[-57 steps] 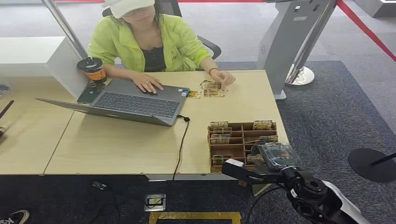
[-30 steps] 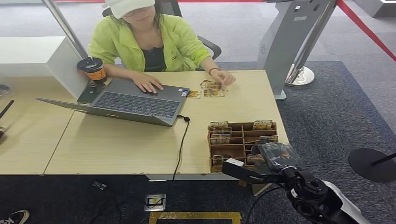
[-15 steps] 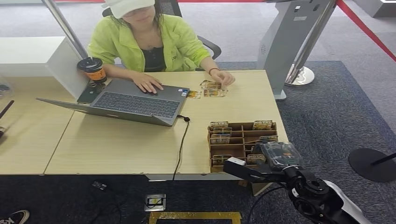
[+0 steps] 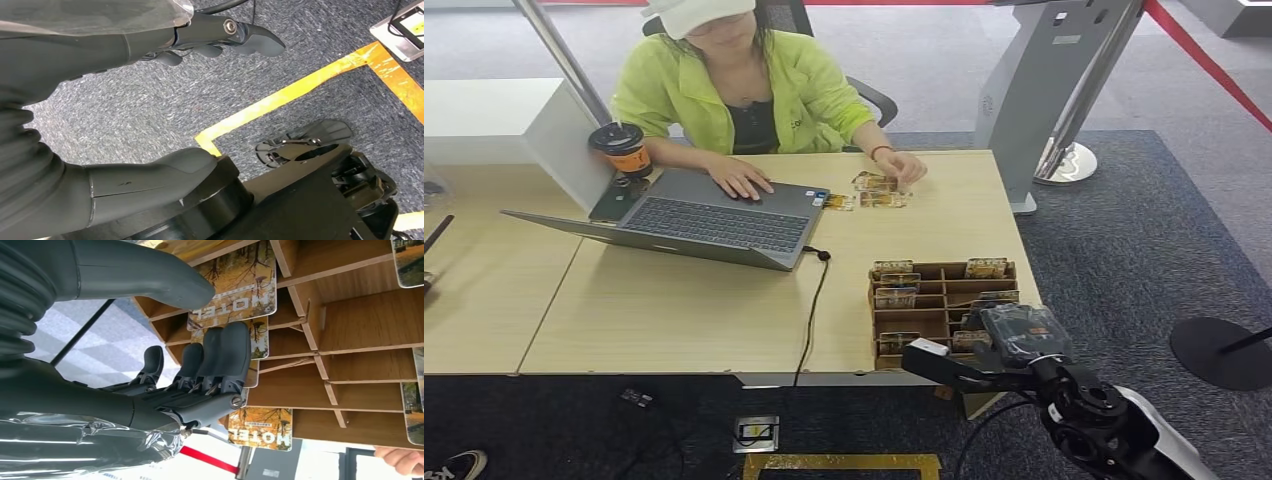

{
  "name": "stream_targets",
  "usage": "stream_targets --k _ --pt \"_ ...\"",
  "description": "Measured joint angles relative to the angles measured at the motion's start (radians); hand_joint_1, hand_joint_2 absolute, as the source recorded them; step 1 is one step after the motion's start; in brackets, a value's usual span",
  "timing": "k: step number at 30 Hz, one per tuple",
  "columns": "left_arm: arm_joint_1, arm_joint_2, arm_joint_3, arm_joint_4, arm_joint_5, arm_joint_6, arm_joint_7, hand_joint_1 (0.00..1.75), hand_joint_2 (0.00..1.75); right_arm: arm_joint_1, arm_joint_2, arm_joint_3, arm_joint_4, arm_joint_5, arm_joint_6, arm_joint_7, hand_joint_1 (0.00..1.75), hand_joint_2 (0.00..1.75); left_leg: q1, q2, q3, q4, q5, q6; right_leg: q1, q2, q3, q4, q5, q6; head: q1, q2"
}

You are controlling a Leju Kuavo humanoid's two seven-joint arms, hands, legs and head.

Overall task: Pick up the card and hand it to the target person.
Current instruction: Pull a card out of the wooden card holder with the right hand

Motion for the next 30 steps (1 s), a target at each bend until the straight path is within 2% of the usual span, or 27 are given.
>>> stream_targets --k 12,17,26,30 --pt "0.0 -0.002 0.0 0.0 0.004 0.007 0.0 0.0 1.75 0.0 0.0 0.01 0.002 0.009 0.011 0.005 0.96 1.75 0.0 0.0 0.0 0.0 0.0 0.0 0.0 0.0 0.0 0.0 0.0 0.0 0.0 0.0" --pt "0.0 -0.002 0.0 0.0 0.004 0.008 0.0 0.0 1.75 0.0 0.0 0.015 0.003 0.009 0.014 0.011 1.25 1.75 0.0 0.0 0.0 0.0 0.0 0.0 0.0 0.0 0.0 0.0 0.0 0.0 0.0 0.0" --pt "0.001 -0.004 0.0 0.0 0.005 0.013 0.0 0.0 1.75 0.001 0.0 0.028 0.005 0.009 0.02 0.012 1.57 1.75 0.0 0.0 0.0 0.0 0.0 0.0 0.0 0.0 0.0 0.0 0.0 0.0 0.0 0.0" --pt "0.001 -0.004 0.0 0.0 0.005 0.014 0.0 0.0 1.75 0.001 0.0 0.03 0.005 0.009 0.02 0.013 1.63 1.75 0.0 0.0 0.0 0.0 0.0 0.0 0.0 0.0 0.0 0.0 0.0 0.0 0.0 0.0"
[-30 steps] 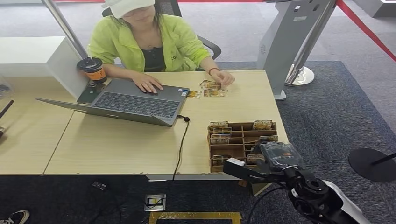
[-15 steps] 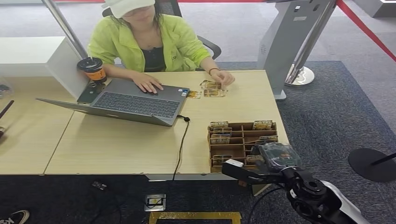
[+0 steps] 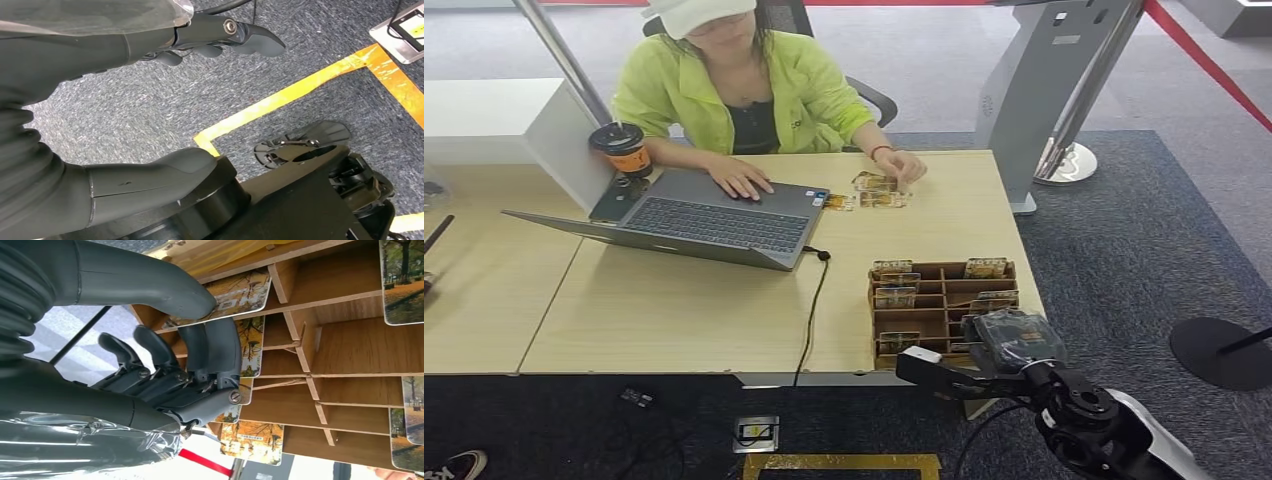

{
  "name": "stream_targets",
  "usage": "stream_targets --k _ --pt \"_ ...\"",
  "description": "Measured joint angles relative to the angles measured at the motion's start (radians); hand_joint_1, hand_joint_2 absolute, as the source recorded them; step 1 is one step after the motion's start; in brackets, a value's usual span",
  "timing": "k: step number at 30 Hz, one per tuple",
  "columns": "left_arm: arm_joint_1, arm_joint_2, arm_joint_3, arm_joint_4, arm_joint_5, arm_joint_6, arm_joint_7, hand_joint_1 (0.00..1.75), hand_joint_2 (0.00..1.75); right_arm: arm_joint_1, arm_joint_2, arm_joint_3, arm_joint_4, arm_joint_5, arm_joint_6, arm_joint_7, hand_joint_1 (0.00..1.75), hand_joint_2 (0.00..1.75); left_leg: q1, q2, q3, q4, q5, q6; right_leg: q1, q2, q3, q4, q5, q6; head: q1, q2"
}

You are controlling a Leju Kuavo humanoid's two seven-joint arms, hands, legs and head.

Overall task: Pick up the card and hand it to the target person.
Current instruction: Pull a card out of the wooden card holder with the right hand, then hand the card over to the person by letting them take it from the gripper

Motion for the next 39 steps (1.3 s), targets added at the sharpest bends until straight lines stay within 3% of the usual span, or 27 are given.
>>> stream_targets --k 10,39 --pt "0.0 0.0 -0.005 0.0 0.0 0.0 0.0 0.0 1.75 0.0 -0.001 0.001 0.0 0.0 0.0 0.001 1.75 1.75 0.0 0.0 0.0 0.0 0.0 0.0 0.0 0.0 0.0 0.0 0.0 0.0 -0.001 0.0" --pt "0.0 0.001 -0.007 0.0 0.002 -0.004 0.0 0.0 1.75 0.012 -0.032 -0.037 -0.125 0.056 -0.014 -0.002 1.75 1.75 0.0 0.0 0.0 0.0 0.0 0.0 0.0 0.0 0.0 0.0 0.0 0.0 0.0 0.0"
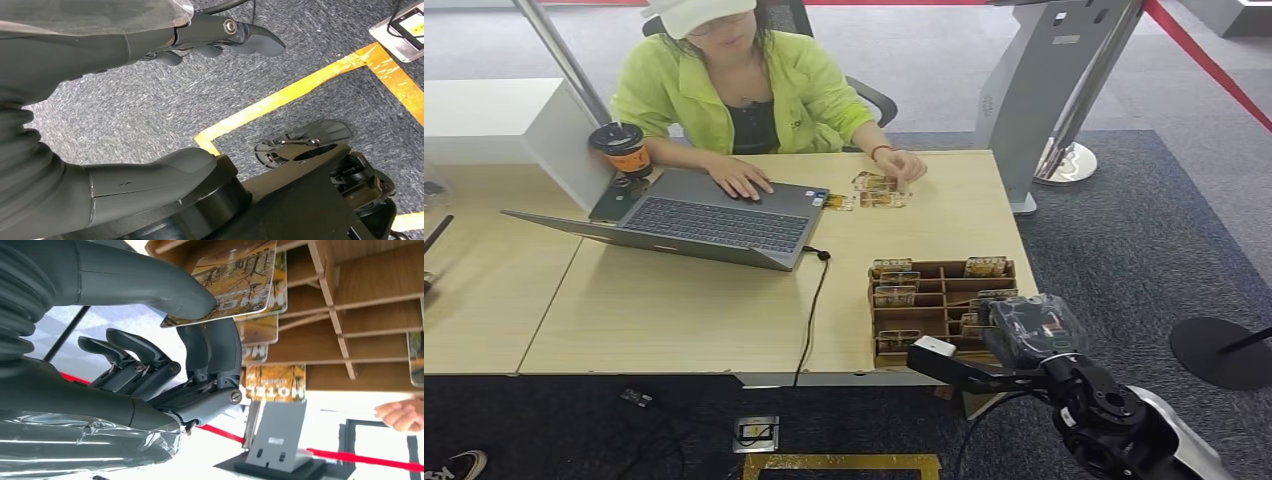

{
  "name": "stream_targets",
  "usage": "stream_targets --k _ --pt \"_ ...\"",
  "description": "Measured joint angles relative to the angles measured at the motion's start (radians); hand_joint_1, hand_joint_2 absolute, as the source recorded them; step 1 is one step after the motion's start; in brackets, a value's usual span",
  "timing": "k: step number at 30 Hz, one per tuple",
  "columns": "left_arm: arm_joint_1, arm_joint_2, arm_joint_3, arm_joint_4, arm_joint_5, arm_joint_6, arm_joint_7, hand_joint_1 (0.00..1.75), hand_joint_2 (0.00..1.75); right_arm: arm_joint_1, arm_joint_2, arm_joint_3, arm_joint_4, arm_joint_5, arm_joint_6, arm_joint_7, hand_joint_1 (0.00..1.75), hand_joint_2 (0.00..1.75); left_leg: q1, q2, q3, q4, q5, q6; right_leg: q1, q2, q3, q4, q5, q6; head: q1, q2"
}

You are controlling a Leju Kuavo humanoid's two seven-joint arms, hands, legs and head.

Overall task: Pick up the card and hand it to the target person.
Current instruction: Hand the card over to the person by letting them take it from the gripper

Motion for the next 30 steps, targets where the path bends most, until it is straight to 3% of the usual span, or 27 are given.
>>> stream_targets --k 13,22,30 --pt "0.001 -0.001 0.0 0.0 0.013 0.008 -0.003 0.0 1.75 -0.045 -0.041 -0.046 -0.15 0.019 0.062 -0.009 1.75 1.75 0.0 0.0 0.0 0.0 0.0 0.0 0.0 0.0 0.0 0.0 0.0 0.0 0.0 0.0" --pt "0.0 -0.002 -0.004 0.0 0.011 0.006 -0.002 0.0 1.75 -0.109 -0.054 -0.065 -0.219 0.029 0.043 -0.028 1.75 1.75 0.0 0.0 0.0 0.0 0.0 0.0 0.0 0.0 0.0 0.0 0.0 0.0 0.0 0.0" --pt "-0.014 -0.004 -0.015 0.0 -0.018 -0.015 0.012 0.0 1.75 -0.213 -0.048 -0.053 -0.16 0.022 -0.018 -0.05 1.75 1.75 0.0 0.0 -0.001 0.0 0.0 0.0 0.0 0.0 0.0 0.0 0.0 0.0 0.0 0.0"
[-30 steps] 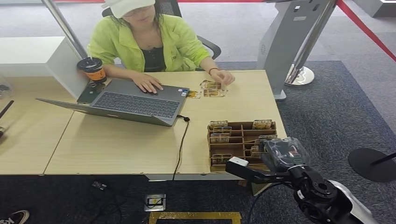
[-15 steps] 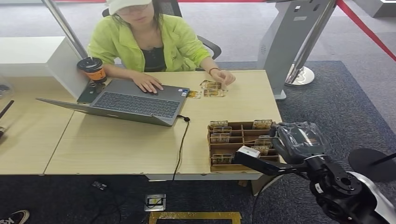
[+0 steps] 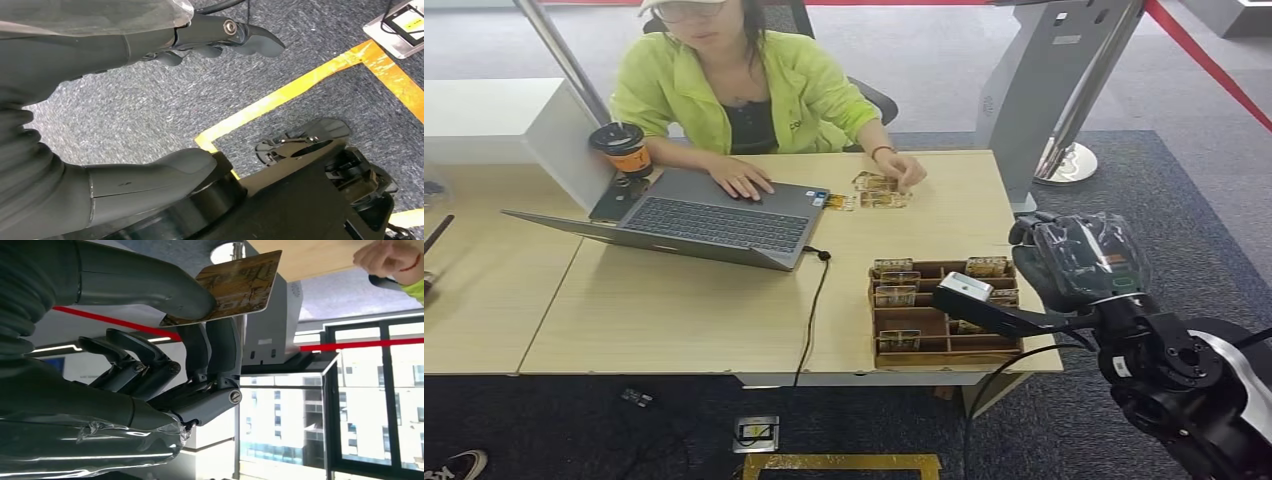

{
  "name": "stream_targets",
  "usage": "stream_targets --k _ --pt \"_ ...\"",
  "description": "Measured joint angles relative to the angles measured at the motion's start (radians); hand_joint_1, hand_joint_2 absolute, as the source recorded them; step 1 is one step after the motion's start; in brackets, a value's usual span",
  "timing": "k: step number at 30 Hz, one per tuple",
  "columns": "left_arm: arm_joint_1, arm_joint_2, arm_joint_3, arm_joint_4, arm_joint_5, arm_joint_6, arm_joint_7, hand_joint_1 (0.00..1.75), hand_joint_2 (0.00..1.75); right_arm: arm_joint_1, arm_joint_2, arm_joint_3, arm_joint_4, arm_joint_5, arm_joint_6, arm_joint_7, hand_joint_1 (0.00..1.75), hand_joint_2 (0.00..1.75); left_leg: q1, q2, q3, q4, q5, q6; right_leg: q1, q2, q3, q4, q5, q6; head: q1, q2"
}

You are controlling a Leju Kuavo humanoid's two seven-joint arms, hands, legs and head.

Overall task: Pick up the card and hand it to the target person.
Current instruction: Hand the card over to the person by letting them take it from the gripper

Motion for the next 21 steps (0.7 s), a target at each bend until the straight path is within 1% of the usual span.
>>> stream_targets --k 3,6,12,21 --pt "-0.009 0.0 -0.005 0.0 -0.009 -0.009 0.007 0.0 1.75 -0.052 0.015 0.008 0.063 0.019 -0.049 -0.005 1.75 1.75 0.0 0.0 -0.001 0.0 0.0 0.0 0.0 0.0 0.0 0.0 0.0 0.0 0.0 0.0" --pt "-0.019 -0.002 -0.014 0.0 -0.016 -0.015 0.011 0.0 1.75 -0.116 0.042 0.019 0.156 0.052 -0.103 -0.007 1.75 1.75 0.0 -0.001 -0.001 0.0 0.0 0.0 0.0 0.0 0.0 0.0 0.0 0.0 0.0 0.0" --pt "-0.033 -0.006 -0.025 0.0 -0.023 -0.018 0.017 0.0 1.75 -0.228 0.125 0.04 0.379 0.137 -0.23 -0.021 1.75 1.75 0.0 -0.002 -0.001 0.0 0.0 0.0 0.0 -0.001 0.0 0.001 0.0 0.0 0.0 0.0" --pt "-0.042 -0.007 -0.04 0.0 -0.026 -0.019 0.03 0.0 1.75 -0.33 0.237 0.078 0.681 0.219 -0.33 -0.03 1.75 1.75 0.0 -0.002 -0.002 0.0 0.0 0.0 0.0 -0.001 -0.001 0.001 0.0 0.0 0.0 0.0"
